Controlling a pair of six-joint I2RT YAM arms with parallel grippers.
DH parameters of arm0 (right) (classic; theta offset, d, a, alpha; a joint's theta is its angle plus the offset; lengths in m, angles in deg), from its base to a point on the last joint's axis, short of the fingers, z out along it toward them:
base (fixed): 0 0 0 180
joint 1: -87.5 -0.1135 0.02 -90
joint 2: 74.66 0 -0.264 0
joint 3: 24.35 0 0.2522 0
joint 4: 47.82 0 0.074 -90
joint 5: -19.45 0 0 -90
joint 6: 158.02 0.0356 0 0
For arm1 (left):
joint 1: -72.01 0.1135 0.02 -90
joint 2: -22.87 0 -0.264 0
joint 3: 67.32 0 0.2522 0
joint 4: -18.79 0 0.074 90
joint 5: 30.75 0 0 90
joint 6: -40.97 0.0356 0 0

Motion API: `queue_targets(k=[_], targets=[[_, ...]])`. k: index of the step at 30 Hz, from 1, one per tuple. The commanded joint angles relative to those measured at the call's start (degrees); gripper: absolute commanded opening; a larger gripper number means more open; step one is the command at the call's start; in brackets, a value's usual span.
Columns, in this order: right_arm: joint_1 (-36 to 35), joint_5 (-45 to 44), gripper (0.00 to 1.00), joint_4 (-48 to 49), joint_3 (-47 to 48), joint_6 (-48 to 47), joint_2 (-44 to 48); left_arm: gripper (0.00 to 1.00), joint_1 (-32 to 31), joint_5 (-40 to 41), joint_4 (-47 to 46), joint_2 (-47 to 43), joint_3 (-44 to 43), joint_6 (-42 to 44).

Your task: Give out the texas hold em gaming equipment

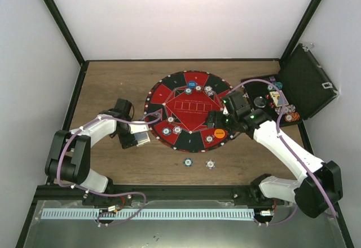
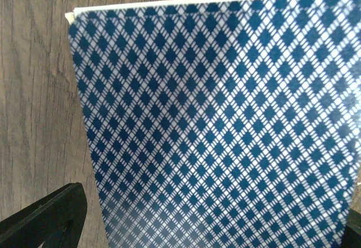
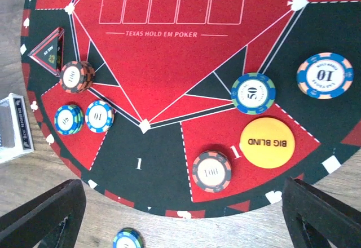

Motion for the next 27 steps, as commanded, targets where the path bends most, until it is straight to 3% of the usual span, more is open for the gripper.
queue_targets(k=[1,12,27], targets=[[-0.54,3.84,0.97,2.65,-0.48,-0.84,-0.78,0.95,-0.41,0.66,-0.96,-0.1,1.87,1.55],[-0.98,7.56,0.94,5.45,-1.51,-0.47,-2.55,0.81,-0.41,-0.47,-0.98,-1.48,2.48,2.21],[-1.42,10.48,0.94,9.19,-4.03,0.68,-4.19,0.45,-0.41,-1.01,0.23,-5.35,2.91,3.25]])
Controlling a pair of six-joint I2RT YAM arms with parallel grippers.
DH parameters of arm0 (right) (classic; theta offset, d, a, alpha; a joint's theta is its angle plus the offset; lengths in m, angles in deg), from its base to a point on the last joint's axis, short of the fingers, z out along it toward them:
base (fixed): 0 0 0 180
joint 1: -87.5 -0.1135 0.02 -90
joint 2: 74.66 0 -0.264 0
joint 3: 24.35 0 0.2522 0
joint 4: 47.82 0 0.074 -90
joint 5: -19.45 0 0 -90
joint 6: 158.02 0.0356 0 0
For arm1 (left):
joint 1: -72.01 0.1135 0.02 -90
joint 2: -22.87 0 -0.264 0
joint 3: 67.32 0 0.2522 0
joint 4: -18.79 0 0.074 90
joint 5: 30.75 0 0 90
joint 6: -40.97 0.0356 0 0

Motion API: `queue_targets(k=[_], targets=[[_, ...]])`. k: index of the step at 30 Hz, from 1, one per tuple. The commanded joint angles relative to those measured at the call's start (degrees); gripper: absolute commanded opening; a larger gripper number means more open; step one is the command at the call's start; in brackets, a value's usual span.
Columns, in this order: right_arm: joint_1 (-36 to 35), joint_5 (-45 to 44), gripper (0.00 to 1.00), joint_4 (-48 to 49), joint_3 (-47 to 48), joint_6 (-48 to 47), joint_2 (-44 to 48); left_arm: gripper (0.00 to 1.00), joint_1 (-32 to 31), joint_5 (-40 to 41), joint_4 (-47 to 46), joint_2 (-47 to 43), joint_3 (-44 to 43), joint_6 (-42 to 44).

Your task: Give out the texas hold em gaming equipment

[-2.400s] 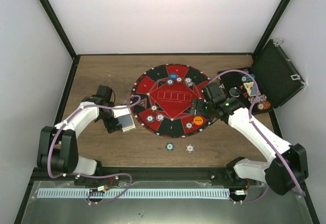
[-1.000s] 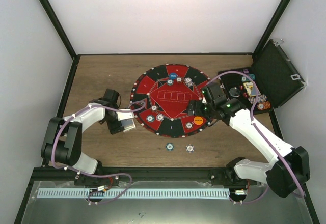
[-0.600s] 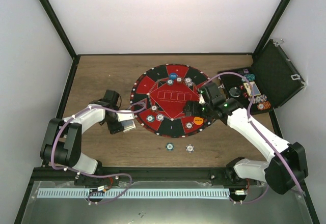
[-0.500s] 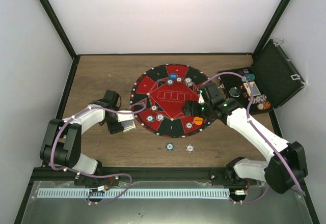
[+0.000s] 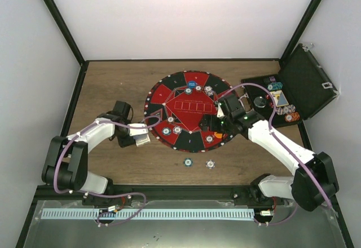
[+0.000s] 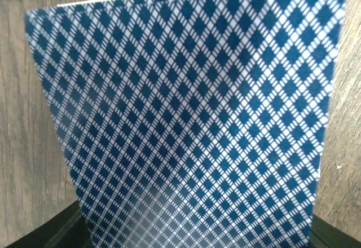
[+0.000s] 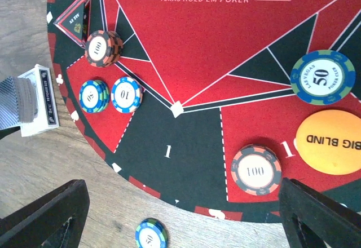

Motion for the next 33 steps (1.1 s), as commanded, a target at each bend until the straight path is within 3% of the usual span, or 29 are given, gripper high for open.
queue_targets(k=[1,7,14,26,33], targets=[[-0.61,1.94,0.94,2.24,-0.21,0.67,-0.42,0.43,-0.15,-0.78,0.99,-1.88,0.07,1.0],[-0.61,5.99,0.94,4.97,0.34,2.13,-0.48,0.31,-0.15,-0.73,4.43,-4.18,-1.84,1.06],[-4.52,12.2,0.93,12.44,2.14,5.84,-4.2,0.1,-0.13,-3.92,12.44,-9.2,-7.2,1.03],[-12.65,29.32,0.91,38.26,3.35,18.27,-13.45,0.09,-2.91,-11.64,22.75,-13.59,-14.99,-1.11],[-14.77,32.65,0.86,44.51,4.47,22.14,-17.78,0.08,-6.13,-10.69,23.39,-14.8,-15.72,-2.27]])
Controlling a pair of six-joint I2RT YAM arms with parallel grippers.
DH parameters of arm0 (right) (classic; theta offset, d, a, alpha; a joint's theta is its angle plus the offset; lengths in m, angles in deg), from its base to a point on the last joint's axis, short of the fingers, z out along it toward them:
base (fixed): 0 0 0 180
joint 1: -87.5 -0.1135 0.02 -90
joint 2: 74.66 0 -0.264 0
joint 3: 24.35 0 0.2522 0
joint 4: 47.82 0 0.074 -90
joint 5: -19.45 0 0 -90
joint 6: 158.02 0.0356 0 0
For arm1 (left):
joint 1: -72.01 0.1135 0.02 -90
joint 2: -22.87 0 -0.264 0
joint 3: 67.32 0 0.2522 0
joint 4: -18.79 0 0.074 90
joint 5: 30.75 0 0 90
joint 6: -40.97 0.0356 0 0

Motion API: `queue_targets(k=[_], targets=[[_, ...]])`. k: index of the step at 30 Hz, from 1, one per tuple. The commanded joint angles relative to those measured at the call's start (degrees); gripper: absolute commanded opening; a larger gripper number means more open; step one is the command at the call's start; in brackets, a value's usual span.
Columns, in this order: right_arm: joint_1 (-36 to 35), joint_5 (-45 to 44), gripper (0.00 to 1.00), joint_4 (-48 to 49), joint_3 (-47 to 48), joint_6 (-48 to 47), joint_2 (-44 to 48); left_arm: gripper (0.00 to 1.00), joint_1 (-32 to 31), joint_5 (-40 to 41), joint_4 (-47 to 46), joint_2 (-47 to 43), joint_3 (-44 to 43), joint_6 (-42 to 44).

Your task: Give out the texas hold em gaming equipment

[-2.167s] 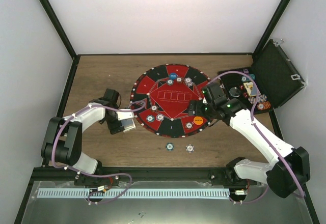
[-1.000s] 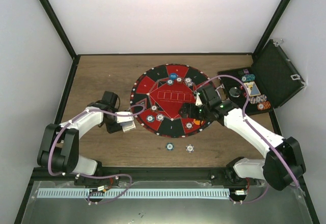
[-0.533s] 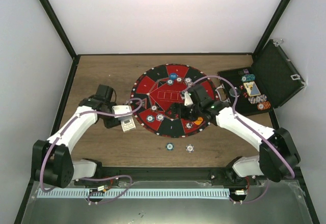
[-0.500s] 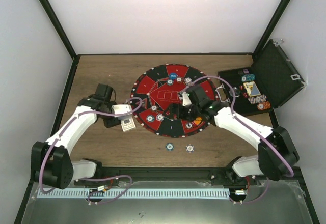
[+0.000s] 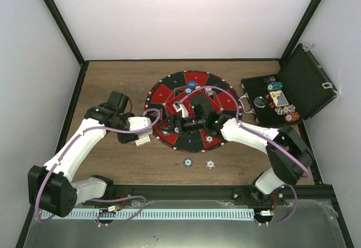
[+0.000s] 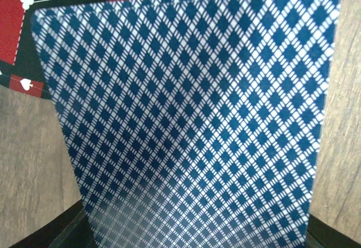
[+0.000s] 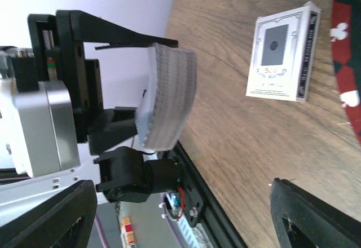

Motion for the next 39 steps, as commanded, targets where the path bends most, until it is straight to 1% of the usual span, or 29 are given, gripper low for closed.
queue_targets(k=[1,8,13,28,34,37,39], targets=[[-1.21,4.26,0.85,7.63,2.4,3.89,-1.75,0.08,-1.66,-1.24,1.46,-1.48,-1.85,-0.96],[-2.06,5.88,0.77,11.36,2.74,6.41,-5.05,0.08,-3.44,0.15,0.54,-1.8,-1.32,-1.41],[-3.11,6.63,0.74,13.21,4.2,7.53,-7.68,0.08,-4.1,0.68,0.06,-2.04,-1.24,-1.55],[-5.25,9.79,0.62,24.56,6.95,15.53,-16.67,0.08,-5.47,2.84,-2.03,-2.26,0.44,-1.56],[-5.35,10.98,0.58,28.95,7.52,18.5,-18.87,0.08,-6.21,3.56,-2.68,-2.64,1.34,-1.41],[-5.34,11.23,0.54,30.28,7.7,19.48,-19.6,0.08,-6.46,3.82,-3.04,-2.81,1.8,-1.37],[-5.3,11.32,0.49,30.94,7.88,20.07,-20.01,0.08,-6.7,4.03,-3.53,-2.77,2.06,-1.49]])
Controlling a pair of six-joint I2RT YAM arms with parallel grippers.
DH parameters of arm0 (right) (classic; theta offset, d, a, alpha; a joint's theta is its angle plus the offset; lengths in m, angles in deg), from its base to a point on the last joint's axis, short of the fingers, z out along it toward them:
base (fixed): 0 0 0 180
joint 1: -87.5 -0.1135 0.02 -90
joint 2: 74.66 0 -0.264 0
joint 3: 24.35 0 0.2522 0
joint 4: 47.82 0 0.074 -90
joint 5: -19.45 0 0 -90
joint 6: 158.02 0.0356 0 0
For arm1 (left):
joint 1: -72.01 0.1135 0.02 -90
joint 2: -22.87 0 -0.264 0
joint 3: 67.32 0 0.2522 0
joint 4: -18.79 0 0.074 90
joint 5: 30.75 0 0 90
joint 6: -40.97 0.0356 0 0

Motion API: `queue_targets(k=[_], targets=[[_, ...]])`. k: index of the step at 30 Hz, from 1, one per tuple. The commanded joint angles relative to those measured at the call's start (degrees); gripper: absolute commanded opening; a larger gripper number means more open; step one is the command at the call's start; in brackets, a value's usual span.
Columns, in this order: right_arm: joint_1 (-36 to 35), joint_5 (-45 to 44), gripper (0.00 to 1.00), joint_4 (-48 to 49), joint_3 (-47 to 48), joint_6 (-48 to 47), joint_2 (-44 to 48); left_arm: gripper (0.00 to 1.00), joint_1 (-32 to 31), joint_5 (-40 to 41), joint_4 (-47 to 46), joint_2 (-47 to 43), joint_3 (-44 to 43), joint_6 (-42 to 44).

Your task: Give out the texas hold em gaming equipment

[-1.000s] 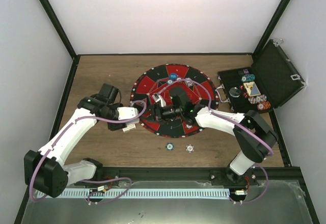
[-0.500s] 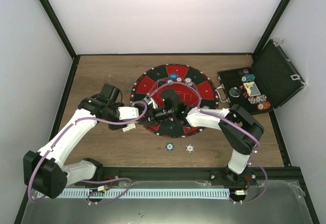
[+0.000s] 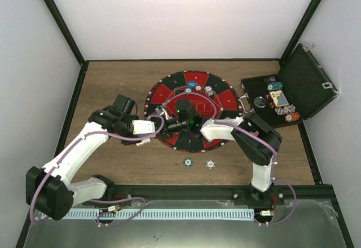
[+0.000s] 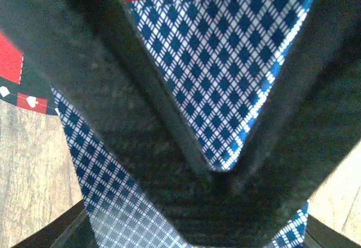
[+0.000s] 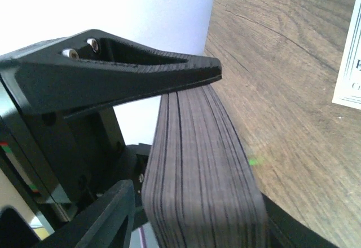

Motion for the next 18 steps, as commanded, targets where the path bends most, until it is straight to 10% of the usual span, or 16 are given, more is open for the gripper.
queue_targets(k=[1,9,13,18], targets=[[-0.68,1.68,0.45,4.53,2.64,2.62,-1.15,0.08,-0.69,0.52,-2.17,-1.06,0.72,-0.11],[-1.5,1.88,0.24,7.51,2.19,4.47,-1.73,0.15,-1.04,1.21,-4.52,-0.8,1.26,-0.73],[-1.61,1.99,0.14,9.01,1.95,5.4,-2.15,0.73,-1.17,-0.58,-3.43,-0.81,0.73,-0.7],[-1.61,1.98,0.08,10.55,0.88,6.13,-1.85,1.0,-1.17,-5.3,-2.71,-3.86,0.59,-2.02]])
